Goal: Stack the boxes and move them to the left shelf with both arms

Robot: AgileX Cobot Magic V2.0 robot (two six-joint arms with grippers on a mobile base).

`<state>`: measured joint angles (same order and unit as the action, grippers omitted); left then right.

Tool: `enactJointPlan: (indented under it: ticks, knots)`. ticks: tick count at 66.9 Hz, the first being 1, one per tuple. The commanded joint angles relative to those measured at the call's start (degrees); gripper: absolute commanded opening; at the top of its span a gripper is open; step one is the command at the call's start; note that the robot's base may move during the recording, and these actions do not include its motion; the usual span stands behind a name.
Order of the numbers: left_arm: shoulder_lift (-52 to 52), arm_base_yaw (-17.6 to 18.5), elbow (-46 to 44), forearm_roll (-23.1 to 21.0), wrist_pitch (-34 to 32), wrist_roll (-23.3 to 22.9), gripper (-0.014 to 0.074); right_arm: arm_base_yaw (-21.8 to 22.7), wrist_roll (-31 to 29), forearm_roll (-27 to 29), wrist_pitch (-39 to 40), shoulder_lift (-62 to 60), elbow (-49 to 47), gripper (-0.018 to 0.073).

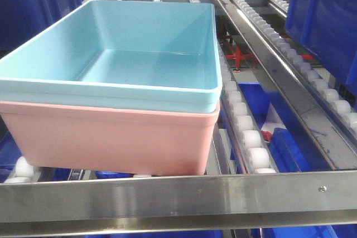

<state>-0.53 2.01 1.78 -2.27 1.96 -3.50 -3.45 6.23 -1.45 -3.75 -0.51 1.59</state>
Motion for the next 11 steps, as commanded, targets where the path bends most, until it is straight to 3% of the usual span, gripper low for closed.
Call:
enactJointPlan:
  ticks: [1,11]
  knots:
    - [-1.0,0.0,1.6,-0.4,-5.2,0.0,-0.0003,0.4,-0.6,-0.5,4.9,-1.2,-0.9,0.0055]
    - [-1.0,0.0,1.6,-0.4,-5.2,0.0,-0.0003,0.4,-0.6,-0.5,4.9,-1.2,-0.9,0.0055]
